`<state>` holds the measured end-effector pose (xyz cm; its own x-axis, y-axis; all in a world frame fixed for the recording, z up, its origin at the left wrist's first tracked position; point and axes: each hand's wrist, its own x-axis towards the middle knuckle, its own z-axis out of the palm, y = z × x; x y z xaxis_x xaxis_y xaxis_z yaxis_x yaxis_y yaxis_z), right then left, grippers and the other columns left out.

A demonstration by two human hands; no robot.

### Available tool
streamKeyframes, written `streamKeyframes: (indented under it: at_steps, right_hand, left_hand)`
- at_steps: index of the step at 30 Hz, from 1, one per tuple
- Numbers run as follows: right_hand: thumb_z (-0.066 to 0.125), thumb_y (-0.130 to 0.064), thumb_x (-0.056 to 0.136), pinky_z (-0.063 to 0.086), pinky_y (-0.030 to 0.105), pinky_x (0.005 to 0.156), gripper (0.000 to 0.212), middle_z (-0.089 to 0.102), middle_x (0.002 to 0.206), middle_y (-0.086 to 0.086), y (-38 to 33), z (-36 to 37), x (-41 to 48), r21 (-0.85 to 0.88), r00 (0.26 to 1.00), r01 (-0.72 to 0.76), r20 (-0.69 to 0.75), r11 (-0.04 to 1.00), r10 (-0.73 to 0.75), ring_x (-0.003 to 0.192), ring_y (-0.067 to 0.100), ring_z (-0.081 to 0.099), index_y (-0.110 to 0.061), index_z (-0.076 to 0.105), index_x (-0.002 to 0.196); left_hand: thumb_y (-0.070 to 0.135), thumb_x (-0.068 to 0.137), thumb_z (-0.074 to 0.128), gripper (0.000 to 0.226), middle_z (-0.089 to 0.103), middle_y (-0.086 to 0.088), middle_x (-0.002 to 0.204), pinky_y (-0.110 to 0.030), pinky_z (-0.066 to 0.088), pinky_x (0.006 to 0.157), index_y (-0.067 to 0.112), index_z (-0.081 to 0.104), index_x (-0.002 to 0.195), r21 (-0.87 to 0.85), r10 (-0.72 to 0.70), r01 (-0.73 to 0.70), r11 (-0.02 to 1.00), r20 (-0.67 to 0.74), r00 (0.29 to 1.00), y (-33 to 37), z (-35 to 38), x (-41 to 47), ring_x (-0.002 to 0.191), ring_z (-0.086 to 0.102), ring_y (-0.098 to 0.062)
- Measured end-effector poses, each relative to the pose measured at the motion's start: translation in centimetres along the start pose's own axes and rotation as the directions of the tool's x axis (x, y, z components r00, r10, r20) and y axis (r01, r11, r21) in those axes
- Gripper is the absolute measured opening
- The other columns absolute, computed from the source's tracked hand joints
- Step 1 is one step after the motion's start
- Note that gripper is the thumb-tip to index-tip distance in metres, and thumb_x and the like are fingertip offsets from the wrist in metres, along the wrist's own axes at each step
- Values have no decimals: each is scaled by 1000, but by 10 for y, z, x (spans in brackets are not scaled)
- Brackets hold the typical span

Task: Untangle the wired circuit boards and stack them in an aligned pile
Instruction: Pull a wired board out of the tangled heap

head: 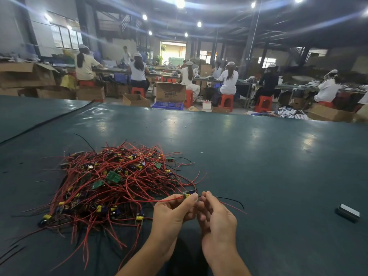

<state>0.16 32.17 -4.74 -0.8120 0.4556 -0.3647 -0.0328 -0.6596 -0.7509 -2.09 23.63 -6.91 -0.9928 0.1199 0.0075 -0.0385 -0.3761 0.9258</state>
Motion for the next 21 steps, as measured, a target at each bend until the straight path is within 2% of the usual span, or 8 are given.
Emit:
streamKeyframes:
  at_steps: [7, 11, 21]
  right_hand:
    - [66, -5, 90, 44, 15, 37, 12, 69, 60, 8, -10, -5, 5, -80, 996, -60, 64, 995, 65, 45, 9, 61, 5, 69, 82]
    - [65, -4, 91, 45, 14, 39, 10, 69, 62, 5, -22, -11, 12, -35, 995, -78, 64, 996, 81, 48, 7, 64, 0, 69, 82]
    - [64, -5, 92, 49, 12, 43, 7, 69, 63, 2, -50, -37, 32, 146, 999, -46, 11, 988, 45, 53, 5, 67, 0, 66, 88]
  left_hand:
    - [30, 67, 79, 29, 74, -15, 80, -20, 53, 61, 4, 77, 78, 29, 0, 1, 1000, -11, 1000, 0, -3, 2, 67, 67, -15]
    - [28, 63, 80, 24, 67, -13, 66, -19, 50, 54, 5, 74, 69, -14, -4, 3, 1000, -20, 1000, 1, -3, 2, 56, 60, -14]
    - [26, 61, 80, 19, 66, -11, 63, -18, 51, 54, 8, 74, 62, -31, -28, 28, 999, 3, 1000, 1, 1, 1, 55, 61, -13]
